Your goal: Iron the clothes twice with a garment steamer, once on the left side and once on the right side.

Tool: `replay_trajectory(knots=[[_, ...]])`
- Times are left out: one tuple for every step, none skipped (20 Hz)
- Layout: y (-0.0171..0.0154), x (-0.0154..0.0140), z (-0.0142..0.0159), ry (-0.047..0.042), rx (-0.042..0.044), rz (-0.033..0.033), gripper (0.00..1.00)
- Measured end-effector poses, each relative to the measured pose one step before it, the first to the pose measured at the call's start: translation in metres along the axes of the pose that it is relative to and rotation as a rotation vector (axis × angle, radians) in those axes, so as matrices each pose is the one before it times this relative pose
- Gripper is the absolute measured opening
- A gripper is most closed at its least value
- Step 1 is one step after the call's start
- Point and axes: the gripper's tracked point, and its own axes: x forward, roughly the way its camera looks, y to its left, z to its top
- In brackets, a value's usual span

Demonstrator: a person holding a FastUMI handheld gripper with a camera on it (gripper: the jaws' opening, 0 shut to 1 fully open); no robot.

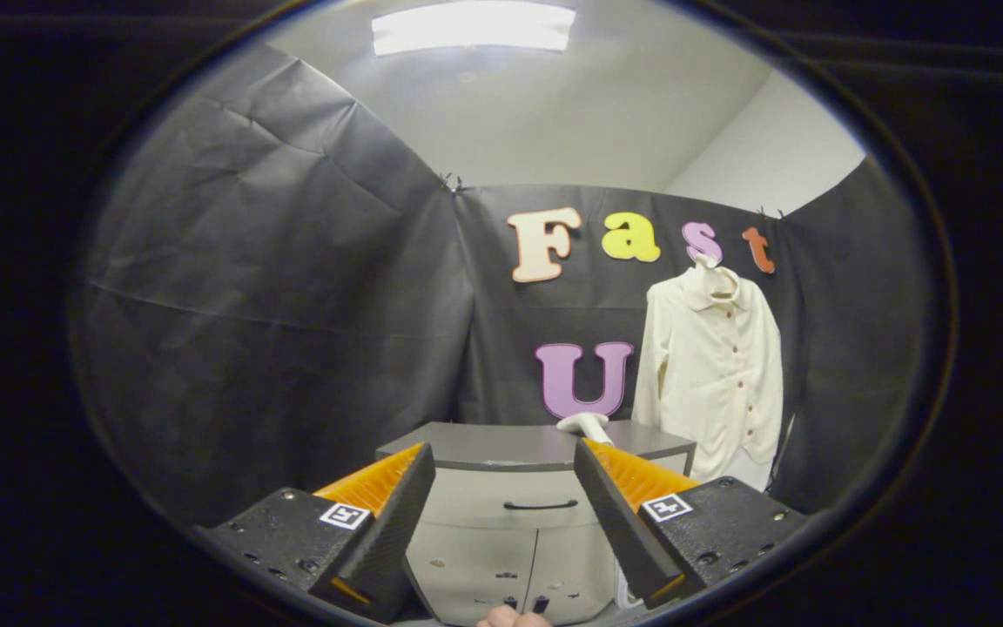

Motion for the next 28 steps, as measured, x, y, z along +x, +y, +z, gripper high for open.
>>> replay_trajectory(knots=[[0.00033,-0.00069,0.00049,0.00038,-0.00038,0.00043,0.98],[-0.00038,0.00068,0.00088,-0.00469,-0.00086,-0.00111,0.98],[-0.00033,-0.00024,0.00082,-0.00444,-0.00066,0.00022,0.98],[0.00088,-0.00028,0.00036,-0.00410,-0.00129,0.00228,0.98],[0.00037,-0.00002,0.00030,-0.00220,-0.00102,0.00224,0.98],[-0.00026,0.00006,-0.00094,-0.00018,-0.00177,0.00182,0.98],[-0.00035,0.00059,-0.00119,0.00426,-0.00176,0.00355,0.98],[0.00033,-0.00020,-0.00085,0.00239,0.00237,0.00213,0.98],[-0.00155,0.00039,-0.00029,0.00413,0.00739,0.00013,0.98],[0.00101,0.00144,-0.00101,0.00145,0.01634,0.01161,0.98],[0.00091,0.00251,-0.00119,0.00787,0.01799,0.01186,0.98],[-0.00206,0.00205,-0.00356,0.01216,0.02437,0.00471,0.98],[-0.00316,0.00290,-0.00239,0.01171,0.02769,-0.00192,0.98],[-0.00457,0.00409,-0.00302,0.01487,0.01772,-0.00482,0.98],[-0.00620,0.00442,-0.00197,0.00777,0.00355,-0.01146,0.98],[-0.00755,0.00519,-0.00003,0.00178,-0.00540,-0.01181,0.98],[-0.00517,0.00634,-0.00024,-0.00078,-0.00740,-0.00674,0.98],[-0.00638,0.00650,-0.00020,-0.00324,-0.00731,-0.00999,0.97],[-0.00457,0.00680,0.00039,-0.00417,-0.00911,-0.00364,0.97],[-0.00402,0.00769,0.00021,-0.00582,-0.00907,-0.00310,0.97],[-0.00413,0.00705,0.00004,-0.00317,-0.00673,-0.00567,0.97],[-0.00435,0.00587,-0.00030,-0.00326,-0.00274,-0.00419,0.97],[-0.00222,0.00675,0.00230,-0.01039,-0.00180,-0.00133,0.97],[-0.00197,0.00739,0.00214,-0.00927,-0.00664,0.00029,0.97],[-0.00257,0.00801,0.00051,-0.00346,-0.01093,-0.00137,0.97],[-0.00406,0.00857,0.00045,-0.00488,-0.00999,-0.00445,0.97],[-0.00349,0.00908,0.00051,-0.00456,-0.00955,-0.00396,0.97],[-0.00367,0.00958,-0.00090,-0.00195,-0.01218,-0.00113,0.97]])
